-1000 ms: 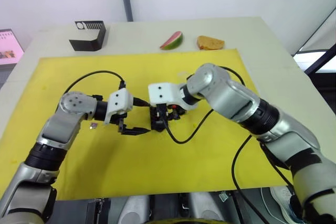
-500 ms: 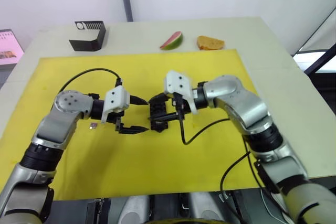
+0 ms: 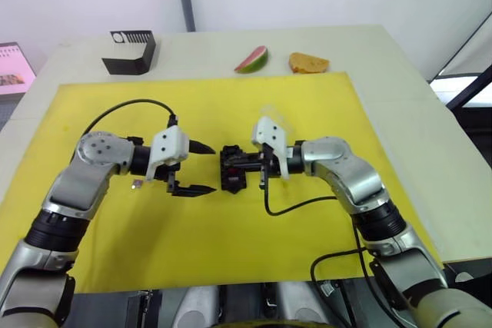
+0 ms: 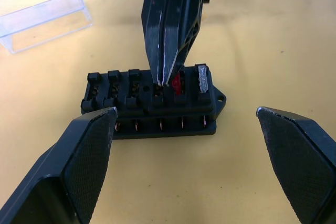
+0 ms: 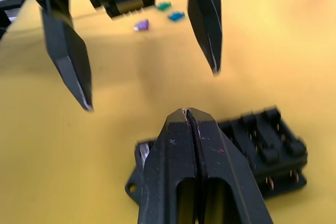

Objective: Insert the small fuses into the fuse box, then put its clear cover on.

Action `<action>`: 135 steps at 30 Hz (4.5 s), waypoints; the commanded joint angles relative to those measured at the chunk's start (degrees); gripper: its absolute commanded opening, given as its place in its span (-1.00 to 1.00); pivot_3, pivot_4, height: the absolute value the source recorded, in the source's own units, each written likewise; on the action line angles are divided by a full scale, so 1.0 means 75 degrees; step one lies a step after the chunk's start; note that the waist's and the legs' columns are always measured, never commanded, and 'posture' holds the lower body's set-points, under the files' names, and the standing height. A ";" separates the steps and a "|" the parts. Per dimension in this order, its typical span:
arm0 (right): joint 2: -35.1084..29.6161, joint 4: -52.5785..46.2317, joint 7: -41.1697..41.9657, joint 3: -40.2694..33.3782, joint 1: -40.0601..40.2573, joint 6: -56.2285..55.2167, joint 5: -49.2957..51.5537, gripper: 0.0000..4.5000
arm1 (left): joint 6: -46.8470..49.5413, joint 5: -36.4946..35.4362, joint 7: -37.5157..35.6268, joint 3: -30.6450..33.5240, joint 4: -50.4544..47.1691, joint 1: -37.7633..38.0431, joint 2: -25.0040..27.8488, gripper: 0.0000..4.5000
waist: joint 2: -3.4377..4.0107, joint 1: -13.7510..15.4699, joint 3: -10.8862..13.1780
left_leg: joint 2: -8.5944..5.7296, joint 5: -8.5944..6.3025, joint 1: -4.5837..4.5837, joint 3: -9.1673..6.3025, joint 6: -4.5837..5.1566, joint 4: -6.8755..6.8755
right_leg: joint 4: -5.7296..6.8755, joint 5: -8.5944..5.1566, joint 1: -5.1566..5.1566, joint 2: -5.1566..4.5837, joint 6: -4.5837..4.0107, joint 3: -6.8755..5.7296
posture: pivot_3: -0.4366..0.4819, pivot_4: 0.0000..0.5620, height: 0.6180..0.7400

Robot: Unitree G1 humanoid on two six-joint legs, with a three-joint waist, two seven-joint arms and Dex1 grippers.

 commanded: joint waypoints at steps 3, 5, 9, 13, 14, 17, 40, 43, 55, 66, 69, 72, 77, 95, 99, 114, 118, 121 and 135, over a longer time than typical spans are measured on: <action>-0.0023 -0.0217 -0.0008 0.0052 0.0042 0.0022 0.0070 -0.98 | -0.0091 -0.0035 -0.0014 0.0165 -0.0068 -0.0058 0.0069 1.00 | 0.0000 -0.0003 0.0000 | 0.0000 0.0000 0.0001 -0.0001 0.0001 0.0000 | 0.0000 0.0000 0.0000 0.0000 0.0000 0.0000 | -0.05 -0.47 1.00; -0.0042 -0.0218 -0.0019 0.0120 0.0063 0.0039 0.0021 -0.98 | -0.0089 -0.0032 -0.0018 0.0160 -0.0053 -0.0079 0.0062 1.00 | 0.0000 -0.0001 0.0000 | 0.0000 -0.0001 0.0000 0.0000 0.0001 0.0000 | 0.0000 0.0000 0.0000 0.0001 0.0000 0.0000 | -0.05 -0.47 1.00; -0.0135 -0.0106 -0.0066 0.0332 0.0112 -0.0080 -0.0239 -0.98 | -0.0089 -0.0029 -0.0032 0.0154 -0.0034 -0.0118 0.0057 1.00 | 0.0000 -0.0001 0.0000 | 0.0000 -0.0001 0.0002 0.0000 0.0001 0.0000 | 0.0000 0.0000 0.0001 0.0000 0.0000 0.0000 | -0.05 -0.47 1.00; -0.0265 -0.0129 -0.0031 0.0517 0.0218 -0.0191 -0.0404 -0.98 | -0.0112 -0.0009 -0.0057 0.0149 0.0027 -0.0167 0.0065 1.00 | -0.0001 0.0000 -0.0001 | 0.0000 -0.0001 0.0006 0.0000 0.0002 0.0000 | 0.0000 0.0000 0.0005 0.0000 0.0000 0.0000 | -0.05 -0.47 1.00; -0.0279 -0.0150 -0.0039 0.0543 0.0251 -0.0207 -0.0423 -0.98 | -0.0118 -0.0005 -0.0061 0.0148 0.0038 -0.0176 0.0065 1.00 | -0.0001 0.0000 -0.0001 | 0.0000 -0.0001 0.0006 0.0000 0.0001 0.0000 | 0.0000 0.0000 0.0006 0.0001 0.0000 0.0000 | -0.05 -0.47 1.00; -0.0307 -0.0230 -0.0057 0.0598 0.0336 -0.0296 -0.0462 -0.98 | -0.0132 0.0004 -0.0064 0.0134 0.0057 -0.0201 0.0055 1.00 | -0.0002 0.0000 -0.0002 | 0.0000 -0.0001 0.0008 -0.0001 0.0001 0.0000 | 0.0000 0.0000 0.0007 0.0000 0.0000 0.0000 | -0.05 -0.47 1.00; -0.0737 -0.0548 -0.0086 0.0760 0.0325 0.0108 -0.0655 -0.98 | -0.0278 0.0089 -0.0124 0.0005 0.0177 -0.0252 -0.0040 1.00 | -0.0004 0.0016 -0.0006 | 0.0000 -0.0001 0.0017 -0.0001 0.0003 0.0001 | -0.0001 0.0000 0.0020 0.0001 0.0000 0.0000 | -0.05 -0.47 1.00; -0.0870 -0.0344 -0.0231 0.0886 0.0351 0.0047 -0.0946 -0.98 | -0.0280 0.0106 -0.0122 -0.0020 0.0215 -0.0311 -0.0084 1.00 | -0.0003 0.0019 -0.0006 | 0.0000 -0.0002 0.0018 0.0000 0.0003 0.0002 | -0.0001 0.0000 0.0020 0.0000 0.0000 0.0000 | -0.05 -0.47 1.00; -0.0456 -0.0849 -0.0377 0.0020 0.0086 0.0471 0.0094 -0.98 | -0.0274 0.0137 -0.0145 -0.0012 0.0340 -0.0460 -0.0240 1.00 | -0.0008 0.0017 -0.0012 | 0.0000 -0.0002 0.0015 -0.0001 0.0003 0.0003 | -0.0001 0.0000 0.0019 0.0001 0.0000 0.0000 | -0.05 -0.47 1.00; -0.0114 -0.0970 -0.0652 -0.0360 -0.0161 0.1053 0.0719 -0.98 | -0.0224 0.0117 -0.0132 0.0000 0.0273 -0.0444 -0.0288 1.00 | -0.0008 0.0002 -0.0012 | 0.0000 -0.0002 0.0010 -0.0001 0.0003 0.0003 | 0.0001 0.0000 0.0011 0.0001 0.0000 0.0000 | -0.05 -0.47 1.00; -0.0149 -0.0970 -0.0679 -0.0061 -0.0060 0.1052 0.0554 -0.98 | -0.0199 0.0101 -0.0118 0.0011 0.0207 -0.0396 -0.0278 1.00 | -0.0008 0.0002 -0.0012 | 0.0000 -0.0002 0.0010 -0.0001 0.0003 0.0004 | 0.0001 0.0000 0.0010 0.0001 0.0000 0.0000 | -0.05 -0.47 1.00; -0.0368 -0.0854 -0.0743 0.0403 0.0087 0.1050 0.0158 -0.98 | -0.0154 0.0072 -0.0090 0.0030 0.0110 -0.0331 -0.0265 1.00 | -0.0008 -0.0001 -0.0012 | 0.0000 -0.0002 0.0010 -0.0001 0.0004 0.0003 | 0.0001 0.0000 0.0010 0.0001 0.0000 0.0000 | -0.05 -0.47 1.00; -0.0490 -0.0907 -0.0872 0.0530 0.0246 0.0912 -0.0038 -0.98 | -0.0063 0.0010 -0.0021 0.0118 -0.0048 -0.0171 -0.0218 1.00 | -0.0008 0.0001 -0.0012 | 0.0000 -0.0003 0.0013 -0.0001 0.0005 0.0003 | 0.0001 0.0000 0.0013 0.0001 0.0000 0.0000 | -0.05 -0.47 1.00; -0.3060 -0.2528 -0.0672 -0.4377 0.2411 0.1574 0.2286 0.87 | 0.4200 -0.3617 0.3020 0.5270 -0.1756 0.3372 -0.0225 1.00 | -0.0008 0.0004 -0.0011 | 0.0001 -0.0015 0.0015 -0.0002 0.0027 0.0000 | -0.0008 0.0000 0.0023 -0.0002 0.0001 0.0001 | -0.05 -0.47 1.00; -0.3613 -0.1978 -0.0702 -0.5379 0.3186 0.1278 0.2120 0.96 | 0.4187 -0.3545 0.3280 0.6798 -0.1142 0.4711 -0.0170 1.00 | -0.0008 0.0019 -0.0011 | 0.0005 -0.0015 0.0025 -0.0002 0.0026 -0.0002 | -0.0009 0.0000 0.0033 0.0000 0.0001 0.0001 | -0.05 -0.47 1.00; -0.3790 -0.2106 -0.1020 -0.5372 0.3045 0.1333 0.2710 0.96 | 0.5909 -0.4795 0.2846 0.7809 0.0060 0.5914 0.0749 1.00 | -0.0007 0.0044 -0.0009 | 0.0006 -0.0019 0.0068 -0.0001 0.0031 -0.0008 | -0.0029 -0.0003 0.0085 -0.0007 -0.0002 0.0001 | -0.05 -0.47 1.00; -0.3659 -0.2873 -0.0621 -0.4438 0.2198 0.1830 0.3635 0.96 | 0.7466 -0.5426 0.3191 0.7317 0.0929 0.4667 0.1262 1.00 | 0.0000 0.0017 -0.0006 | 0.0008 -0.0019 0.0072 -0.0001 0.0031 -0.0011 | -0.0025 -0.0003 0.0085 -0.0005 -0.0002 0.0001 | -0.05 -0.47 1.00; -0.3511 -0.3355 -0.0279 -0.3660 0.1517 0.2002 0.4132 0.96 | 0.8538 -0.5671 0.3553 0.6974 0.1942 0.3569 0.1394 1.00 | -0.0001 -0.0011 -0.0005 | 0.0008 -0.0019 0.0072 0.0000 0.0032 -0.0015 | -0.0026 -0.0002 0.0081 -0.0003 -0.0002 0.0001 | -0.05 -0.47 1.00; -0.1927 -0.2817 -0.0060 -0.1419 -0.0605 0.1409 0.3736 0.96 | 1.0425 -0.5627 0.4757 0.7072 0.4070 0.1238 0.0648 1.00 | -0.0026 0.0013 -0.0016 | 0.0002 -0.0001 0.0007 -0.0002 -0.0002 0.0000 | -0.0012 0.0000 0.0012 -0.0008 0.0000 0.0000 | -0.05 -0.47 1.00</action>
